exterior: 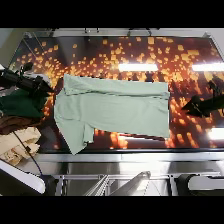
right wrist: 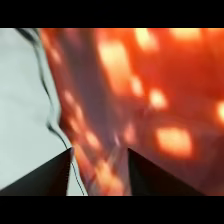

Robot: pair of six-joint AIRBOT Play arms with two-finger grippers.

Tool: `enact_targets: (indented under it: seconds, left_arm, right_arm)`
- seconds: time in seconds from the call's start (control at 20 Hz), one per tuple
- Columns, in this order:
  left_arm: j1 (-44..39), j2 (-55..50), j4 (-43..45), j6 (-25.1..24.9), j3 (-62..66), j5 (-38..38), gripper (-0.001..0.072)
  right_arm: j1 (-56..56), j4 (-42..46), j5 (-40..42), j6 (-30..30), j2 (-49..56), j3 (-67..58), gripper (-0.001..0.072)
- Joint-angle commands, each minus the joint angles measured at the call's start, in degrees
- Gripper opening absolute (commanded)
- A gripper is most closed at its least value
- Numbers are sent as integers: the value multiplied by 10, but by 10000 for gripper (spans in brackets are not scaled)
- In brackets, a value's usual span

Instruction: Fold the shirts.

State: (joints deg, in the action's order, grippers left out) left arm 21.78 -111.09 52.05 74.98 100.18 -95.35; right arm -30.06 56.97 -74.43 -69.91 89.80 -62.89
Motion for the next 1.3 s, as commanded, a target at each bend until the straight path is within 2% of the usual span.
enact_targets:
  seconds: [0.0,0.1,0.25,0.3,0.35,0.45,0.5,0.55,0.75,1.0,1.1,1.15,1.2,1.25]
  left_arm:
    - [22,116,80,-25,-213,11,333]
    - [35,166,100,-37,-322,28,333]
    - [64,231,99,-43,-447,64,333]
    - [74,253,99,-45,-481,77,333]
    - [81,272,99,-45,-509,90,333]
    - [84,305,96,-45,-554,118,333]
    - [80,314,93,-45,-570,134,334]
    - [71,321,94,-46,-587,148,334]
    - [18,325,90,-51,-635,236,334]
    - [-68,308,-19,-77,-632,360,334]
    - [-101,263,-31,-81,-615,351,333]
    - [-115,239,-30,-89,-597,323,329]
    - [-122,219,-31,-102,-575,286,152]
    - [-123,209,-30,-108,-554,252,6]
  right_arm:
    - [-16,52,-9,-12,-72,145,559]
    - [-4,12,23,21,-76,221,560]
    - [37,-106,81,97,-64,286,550]
    - [56,-129,86,110,-54,288,481]
    - [75,-152,92,127,-45,288,332]
    - [99,-203,120,146,-32,283,290]
    - [103,-226,126,159,-30,278,183]
    - [103,-243,125,168,-30,273,18]
    - [102,-251,125,168,-32,267,22]
    - [102,-251,125,168,-32,267,22]
    - [101,-251,124,168,-33,267,22]
    - [101,-251,119,168,-35,267,22]
    - [98,-251,111,168,-39,267,22]
    - [89,-249,99,168,-45,267,22]
